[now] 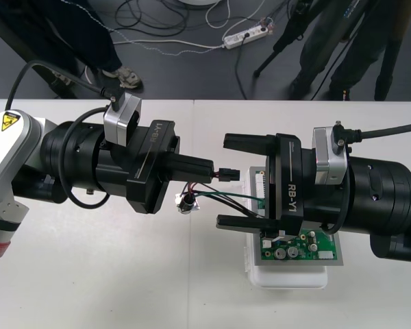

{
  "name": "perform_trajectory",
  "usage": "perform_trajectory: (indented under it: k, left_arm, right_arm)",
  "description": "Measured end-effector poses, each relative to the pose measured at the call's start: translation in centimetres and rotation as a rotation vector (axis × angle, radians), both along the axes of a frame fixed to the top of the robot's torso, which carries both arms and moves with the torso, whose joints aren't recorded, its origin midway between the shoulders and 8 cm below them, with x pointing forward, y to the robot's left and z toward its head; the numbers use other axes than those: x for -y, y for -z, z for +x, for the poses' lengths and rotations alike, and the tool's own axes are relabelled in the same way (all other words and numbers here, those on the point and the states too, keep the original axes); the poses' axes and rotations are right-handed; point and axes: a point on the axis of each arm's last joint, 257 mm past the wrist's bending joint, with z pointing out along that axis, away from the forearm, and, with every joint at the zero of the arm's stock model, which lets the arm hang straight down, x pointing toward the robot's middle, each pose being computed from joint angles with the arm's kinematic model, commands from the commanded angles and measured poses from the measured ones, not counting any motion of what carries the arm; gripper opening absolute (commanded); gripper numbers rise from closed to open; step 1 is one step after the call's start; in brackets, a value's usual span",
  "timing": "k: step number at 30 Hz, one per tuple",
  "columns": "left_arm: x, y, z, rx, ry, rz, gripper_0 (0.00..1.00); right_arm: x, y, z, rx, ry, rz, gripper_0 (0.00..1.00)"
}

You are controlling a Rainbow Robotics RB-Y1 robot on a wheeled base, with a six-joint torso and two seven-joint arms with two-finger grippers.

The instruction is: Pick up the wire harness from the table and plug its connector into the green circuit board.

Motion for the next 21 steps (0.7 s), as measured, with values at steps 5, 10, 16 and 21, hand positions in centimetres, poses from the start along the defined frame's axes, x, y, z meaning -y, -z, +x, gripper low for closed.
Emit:
perform_trajectory:
  k: [5, 10, 16, 21]
  left_arm:
    - [0.0, 0.0, 0.0, -0.001, -0.001, 0.000, 0.00]
    - [-0.1, 0.3, 0.5, 0.011, -0.012, -0.004, 0.00]
    - [-0.5, 1.0, 1.4, 0.023, -0.035, -0.012, 0.00]
    - [-1.1, 2.0, 2.5, -0.001, -0.057, -0.011, 0.00]
  right_arm:
    - [0.0, 0.0, 0.0, 0.000, 0.000, 0.000, 1.00]
    - [0.1, 0.0, 0.0, 0.001, 0.002, -0.003, 1.00]
    - [0.9, 0.7, 0.0, 0.008, 0.000, -0.041, 1.00]
    - [2.8, 1.4, -0.1, 0.038, -0.004, -0.103, 1.00]
